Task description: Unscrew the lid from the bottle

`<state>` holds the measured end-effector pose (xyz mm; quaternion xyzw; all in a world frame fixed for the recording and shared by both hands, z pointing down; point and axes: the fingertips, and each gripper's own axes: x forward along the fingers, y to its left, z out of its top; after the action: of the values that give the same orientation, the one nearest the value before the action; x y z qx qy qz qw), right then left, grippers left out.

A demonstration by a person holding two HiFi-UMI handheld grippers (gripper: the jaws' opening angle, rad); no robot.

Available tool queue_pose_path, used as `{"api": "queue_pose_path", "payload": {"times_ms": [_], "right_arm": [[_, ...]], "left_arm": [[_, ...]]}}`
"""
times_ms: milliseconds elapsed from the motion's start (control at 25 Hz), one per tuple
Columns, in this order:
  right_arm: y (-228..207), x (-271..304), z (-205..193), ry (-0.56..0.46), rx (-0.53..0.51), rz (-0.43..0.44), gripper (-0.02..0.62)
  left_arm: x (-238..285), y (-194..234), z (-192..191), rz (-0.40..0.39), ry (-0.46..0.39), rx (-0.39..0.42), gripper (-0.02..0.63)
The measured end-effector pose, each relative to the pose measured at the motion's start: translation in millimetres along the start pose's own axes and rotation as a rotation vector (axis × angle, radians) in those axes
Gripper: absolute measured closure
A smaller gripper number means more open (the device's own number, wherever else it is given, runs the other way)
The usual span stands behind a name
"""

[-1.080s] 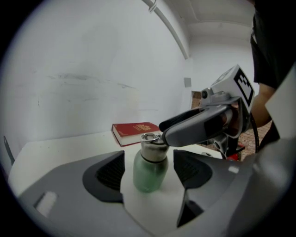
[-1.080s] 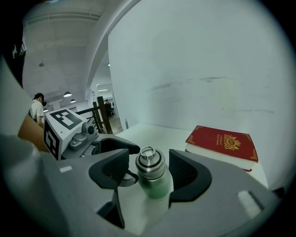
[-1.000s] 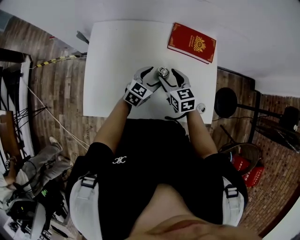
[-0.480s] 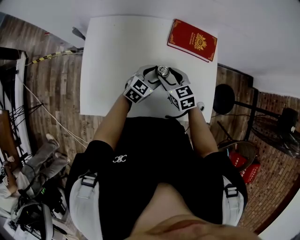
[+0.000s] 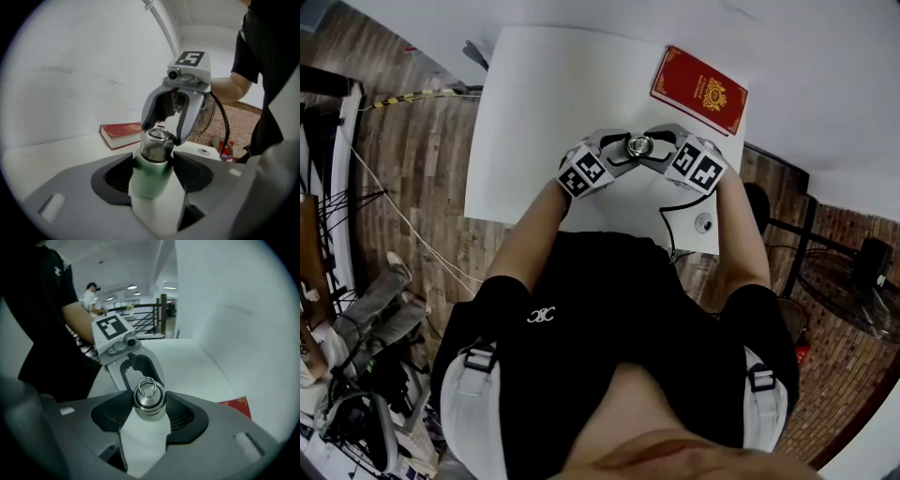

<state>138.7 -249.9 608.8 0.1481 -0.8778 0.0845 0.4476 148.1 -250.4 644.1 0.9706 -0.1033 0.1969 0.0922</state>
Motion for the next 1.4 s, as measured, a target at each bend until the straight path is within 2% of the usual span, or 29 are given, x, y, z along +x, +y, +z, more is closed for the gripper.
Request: {"api": "queue_pose_path", "payload": {"times_ms": [160, 320, 400, 480, 560, 640, 720, 760, 840, 960, 1120, 1320, 1400], "right_arm": [[4, 5, -10, 0.217, -0.348, 0.168, 0.368], [5, 6, -19, 0.488, -0.836, 0.253, 0.368], [4, 7, -19, 0.573, -1.041, 0.277, 0.368], [4, 9, -20, 0.604, -1.151, 0.283, 0.368], [5, 8, -21, 0.605, -1.141, 0.258, 0.367], [8, 1, -19, 0.590, -1.026, 0.225, 0.342], [13, -11, -12, 0.523, -0.832, 0.205, 0.256], [14, -17, -4, 0.460, -0.727, 0.183, 0.250], [7, -28, 13, 0.303, -0.503, 0.085, 0.250], [-11, -43, 28, 0.075, -0.124, -0.111, 0.252], [-10, -45, 25, -0.222, 0.337, -0.261, 0.253], [-14, -33, 3, -0.435, 0.775, -0.481, 0.253], [-14, -30, -3, -0.463, 0.896, -0.548, 0.253]], "left_arm": [[1, 1, 0, -0.016, 0.009, 0.010, 0.285], [2, 1, -1, -0.018, 0.034, 0.009, 0.285], [3, 3, -1, -0.013, 0.035, 0.009, 0.285], [5, 3, -2, -0.011, 0.036, 0.007, 0.285], [5, 3, -2, -0.011, 0.038, 0.006, 0.284], [4, 2, -1, -0.011, 0.041, 0.008, 0.284], [3, 2, 0, -0.010, 0.043, 0.009, 0.284], [3, 2, 0, -0.009, 0.045, 0.008, 0.284], [2, 2, -1, -0.006, 0.047, 0.005, 0.284], [-1, 0, -1, -0.003, 0.044, -0.003, 0.284], [-2, 2, -2, 0.007, 0.042, -0.005, 0.284], [-1, 2, -4, 0.013, 0.055, -0.008, 0.284], [-1, 2, -4, 0.013, 0.060, -0.011, 0.284]]}}
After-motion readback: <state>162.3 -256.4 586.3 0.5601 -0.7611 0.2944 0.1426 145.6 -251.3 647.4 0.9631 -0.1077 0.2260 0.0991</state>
